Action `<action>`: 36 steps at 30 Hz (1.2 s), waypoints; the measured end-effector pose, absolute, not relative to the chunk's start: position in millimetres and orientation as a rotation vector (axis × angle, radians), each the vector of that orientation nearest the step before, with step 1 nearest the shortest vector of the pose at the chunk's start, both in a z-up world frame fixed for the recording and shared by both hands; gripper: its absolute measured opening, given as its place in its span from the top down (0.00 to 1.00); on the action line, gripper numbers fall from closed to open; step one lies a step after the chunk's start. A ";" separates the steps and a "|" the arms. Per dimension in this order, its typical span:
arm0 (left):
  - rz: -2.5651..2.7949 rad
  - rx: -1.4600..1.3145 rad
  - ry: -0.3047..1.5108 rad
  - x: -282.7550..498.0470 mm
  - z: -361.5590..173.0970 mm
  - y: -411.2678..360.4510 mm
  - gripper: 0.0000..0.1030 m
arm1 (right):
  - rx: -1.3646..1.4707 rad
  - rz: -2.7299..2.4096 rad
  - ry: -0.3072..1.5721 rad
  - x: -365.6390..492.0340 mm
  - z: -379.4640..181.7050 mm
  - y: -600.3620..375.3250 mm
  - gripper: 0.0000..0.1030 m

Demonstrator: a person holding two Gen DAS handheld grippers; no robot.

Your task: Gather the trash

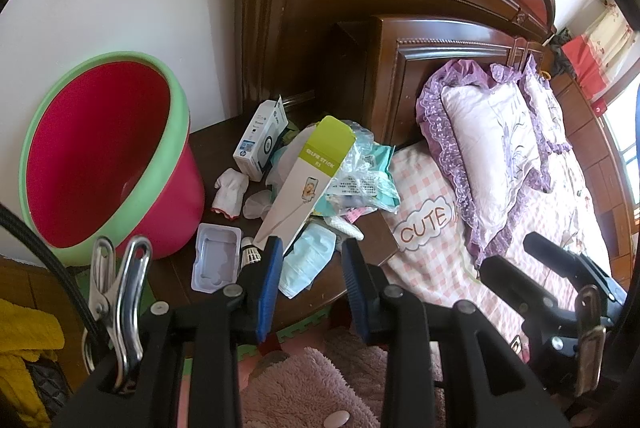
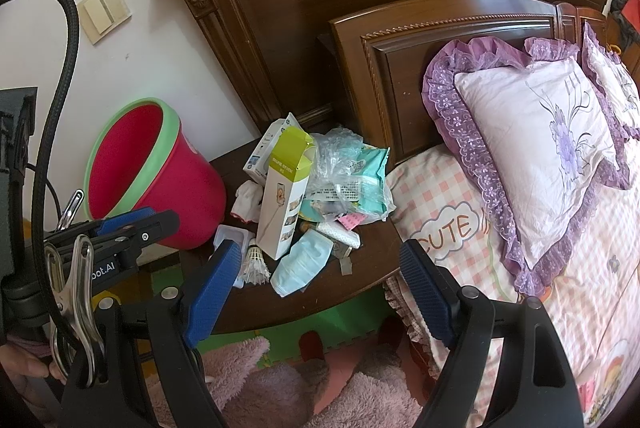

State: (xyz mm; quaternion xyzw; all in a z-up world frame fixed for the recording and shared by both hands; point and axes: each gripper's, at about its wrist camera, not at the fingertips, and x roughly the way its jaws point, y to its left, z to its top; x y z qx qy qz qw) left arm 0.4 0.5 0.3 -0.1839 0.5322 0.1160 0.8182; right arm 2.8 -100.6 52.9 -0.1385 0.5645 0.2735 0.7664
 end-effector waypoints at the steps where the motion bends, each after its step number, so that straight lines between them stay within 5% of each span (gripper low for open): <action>1: 0.247 -0.392 1.134 0.4 0.3 0.5 0.69 | -0.301 0.594 1.227 2.9 52.8 -100.6 0.18; 36: 0.232 -0.400 1.130 -0.7 1.0 4.9 0.69 | -0.265 0.608 1.217 -1.9 53.3 -95.0 0.18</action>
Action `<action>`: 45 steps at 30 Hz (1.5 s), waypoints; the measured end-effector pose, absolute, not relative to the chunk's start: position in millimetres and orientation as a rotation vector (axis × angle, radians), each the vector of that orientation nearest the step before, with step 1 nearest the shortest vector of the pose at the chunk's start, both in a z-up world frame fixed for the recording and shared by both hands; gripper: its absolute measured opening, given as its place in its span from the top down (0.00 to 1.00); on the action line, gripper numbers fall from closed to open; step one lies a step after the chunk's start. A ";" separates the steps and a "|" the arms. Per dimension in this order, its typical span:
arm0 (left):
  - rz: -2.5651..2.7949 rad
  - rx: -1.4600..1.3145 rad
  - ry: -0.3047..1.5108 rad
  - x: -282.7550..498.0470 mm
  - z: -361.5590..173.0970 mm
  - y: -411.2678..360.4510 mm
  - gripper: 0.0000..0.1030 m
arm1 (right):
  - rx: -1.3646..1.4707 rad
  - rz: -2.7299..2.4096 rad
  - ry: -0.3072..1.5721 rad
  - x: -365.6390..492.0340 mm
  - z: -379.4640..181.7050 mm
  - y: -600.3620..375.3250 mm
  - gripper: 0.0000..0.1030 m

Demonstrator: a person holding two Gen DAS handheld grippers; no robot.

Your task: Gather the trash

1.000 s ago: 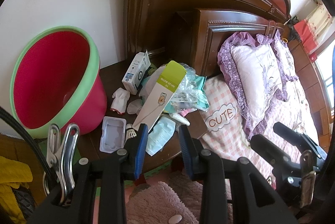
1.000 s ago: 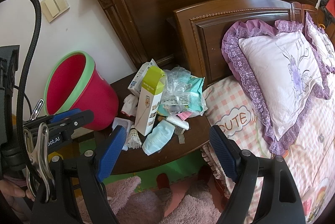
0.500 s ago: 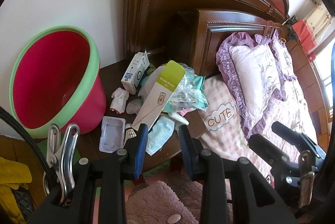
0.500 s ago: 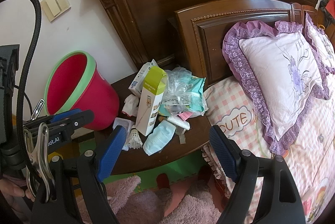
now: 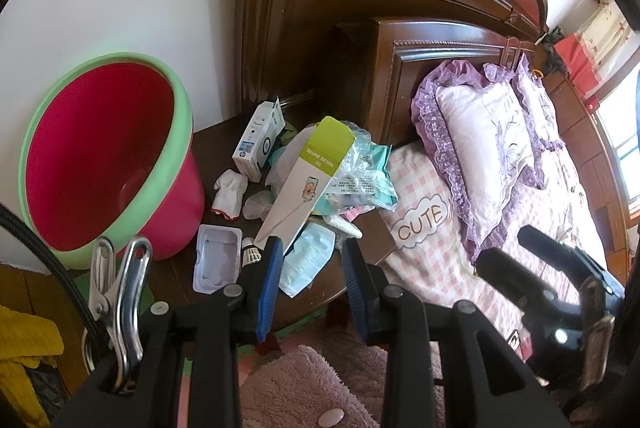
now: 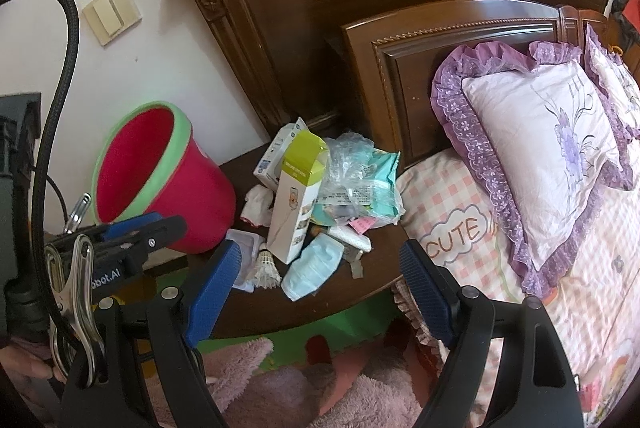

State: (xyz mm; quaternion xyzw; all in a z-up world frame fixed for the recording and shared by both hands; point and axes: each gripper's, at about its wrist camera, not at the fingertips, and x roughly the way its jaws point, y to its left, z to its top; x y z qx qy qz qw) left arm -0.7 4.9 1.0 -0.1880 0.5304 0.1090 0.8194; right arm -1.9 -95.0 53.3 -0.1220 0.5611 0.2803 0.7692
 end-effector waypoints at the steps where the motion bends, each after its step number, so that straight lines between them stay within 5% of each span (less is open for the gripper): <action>1: 0.229 -0.398 1.129 -4.6 4.4 3.9 0.69 | -0.263 0.607 1.216 -3.6 56.0 -94.7 0.18; 45: 0.136 -0.369 1.276 38.5 -42.5 4.5 0.67 | -0.201 0.617 1.201 29.3 48.6 -101.8 0.18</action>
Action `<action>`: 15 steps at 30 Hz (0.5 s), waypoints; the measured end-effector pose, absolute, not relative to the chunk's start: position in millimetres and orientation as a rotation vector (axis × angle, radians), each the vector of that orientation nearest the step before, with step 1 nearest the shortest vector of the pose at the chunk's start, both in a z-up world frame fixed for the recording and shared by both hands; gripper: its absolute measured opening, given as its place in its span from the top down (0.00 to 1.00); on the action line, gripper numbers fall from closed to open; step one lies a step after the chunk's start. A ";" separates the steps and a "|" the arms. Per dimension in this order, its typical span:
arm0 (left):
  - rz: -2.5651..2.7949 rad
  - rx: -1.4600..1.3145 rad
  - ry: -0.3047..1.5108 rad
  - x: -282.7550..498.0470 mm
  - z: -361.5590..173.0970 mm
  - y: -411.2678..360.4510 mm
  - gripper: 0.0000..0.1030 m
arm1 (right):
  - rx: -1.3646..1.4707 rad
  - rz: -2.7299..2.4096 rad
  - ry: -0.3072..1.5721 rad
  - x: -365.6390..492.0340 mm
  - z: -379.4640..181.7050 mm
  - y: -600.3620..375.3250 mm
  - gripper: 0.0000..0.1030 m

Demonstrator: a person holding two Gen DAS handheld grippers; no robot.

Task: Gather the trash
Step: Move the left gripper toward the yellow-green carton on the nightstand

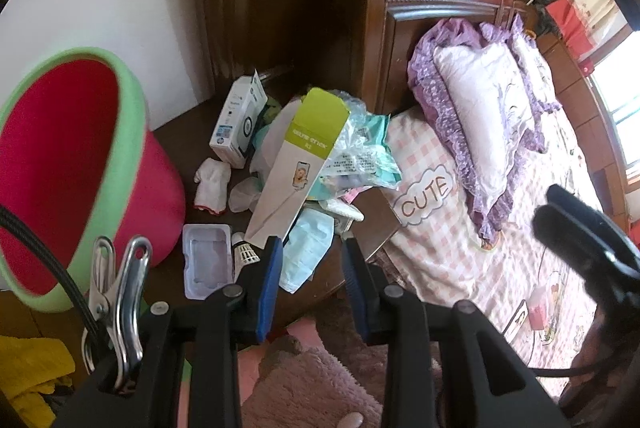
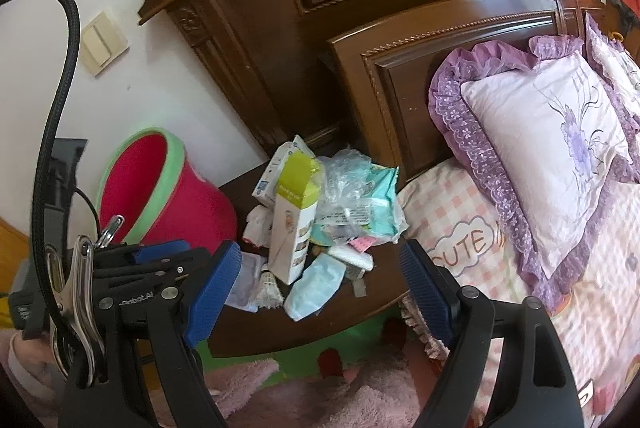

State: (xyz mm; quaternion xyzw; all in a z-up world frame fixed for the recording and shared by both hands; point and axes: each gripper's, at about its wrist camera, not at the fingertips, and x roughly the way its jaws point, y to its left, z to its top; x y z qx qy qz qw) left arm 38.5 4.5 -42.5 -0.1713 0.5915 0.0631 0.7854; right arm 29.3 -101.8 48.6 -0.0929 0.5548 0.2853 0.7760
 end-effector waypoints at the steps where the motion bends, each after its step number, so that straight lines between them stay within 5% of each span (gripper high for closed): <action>1: 0.136 -0.374 1.285 42.5 -46.7 4.7 0.66 | -0.203 0.618 1.204 34.5 46.8 -103.4 0.18; 15: 0.091 -0.314 1.386 116.8 -119.0 -4.1 0.47 | -0.183 0.599 1.306 105.0 0.3 -133.6 0.18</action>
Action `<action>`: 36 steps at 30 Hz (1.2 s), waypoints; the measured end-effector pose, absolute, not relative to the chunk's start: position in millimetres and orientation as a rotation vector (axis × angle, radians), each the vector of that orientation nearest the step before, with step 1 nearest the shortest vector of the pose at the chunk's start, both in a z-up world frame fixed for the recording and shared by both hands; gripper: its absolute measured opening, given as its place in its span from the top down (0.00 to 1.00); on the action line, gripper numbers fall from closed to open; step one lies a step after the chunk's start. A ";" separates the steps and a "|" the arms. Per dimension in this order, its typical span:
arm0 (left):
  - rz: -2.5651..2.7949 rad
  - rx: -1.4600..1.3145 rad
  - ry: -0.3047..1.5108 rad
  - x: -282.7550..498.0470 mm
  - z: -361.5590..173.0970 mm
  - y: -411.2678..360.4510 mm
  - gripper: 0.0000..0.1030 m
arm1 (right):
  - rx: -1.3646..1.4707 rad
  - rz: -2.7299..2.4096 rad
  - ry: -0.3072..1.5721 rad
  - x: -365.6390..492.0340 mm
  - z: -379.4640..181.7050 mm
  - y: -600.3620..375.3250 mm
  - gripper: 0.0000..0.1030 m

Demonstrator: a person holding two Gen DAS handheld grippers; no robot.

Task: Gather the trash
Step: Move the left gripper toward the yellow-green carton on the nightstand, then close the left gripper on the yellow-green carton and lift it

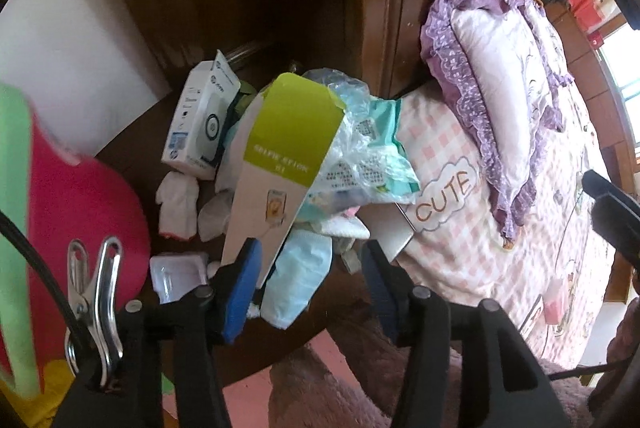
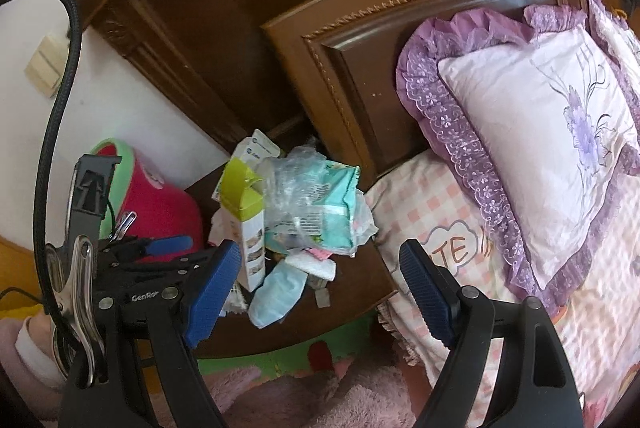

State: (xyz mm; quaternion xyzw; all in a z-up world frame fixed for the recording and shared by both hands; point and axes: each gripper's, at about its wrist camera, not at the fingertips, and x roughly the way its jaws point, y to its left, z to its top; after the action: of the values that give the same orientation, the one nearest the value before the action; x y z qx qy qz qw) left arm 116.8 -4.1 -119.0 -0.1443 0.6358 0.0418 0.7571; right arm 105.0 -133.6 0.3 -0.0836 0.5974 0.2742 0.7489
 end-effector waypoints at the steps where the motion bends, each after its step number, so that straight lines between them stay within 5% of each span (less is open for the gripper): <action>1: 0.093 -0.309 1.392 121.4 -124.1 -3.4 0.47 | -0.184 0.603 1.315 109.4 -4.1 -134.1 0.18; 25: 0.227 -0.210 1.489 187.0 -211.1 28.2 0.42 | -0.230 0.643 1.426 161.5 -59.9 -144.6 0.18; 29: 0.280 -0.254 1.531 187.8 -225.6 38.8 0.56 | -0.240 0.652 1.434 161.7 -63.3 -141.9 0.18; 36: 0.309 -0.343 1.523 174.8 -231.1 52.0 0.58 | -0.235 0.651 1.445 161.5 -66.2 -141.4 0.18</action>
State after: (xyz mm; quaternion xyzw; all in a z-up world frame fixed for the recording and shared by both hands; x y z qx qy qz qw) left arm 174.8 52.0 -231.1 -0.1540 0.6837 0.1387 0.6997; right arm 161.5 -141.4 -66.2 -0.1052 0.6478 0.2918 0.6958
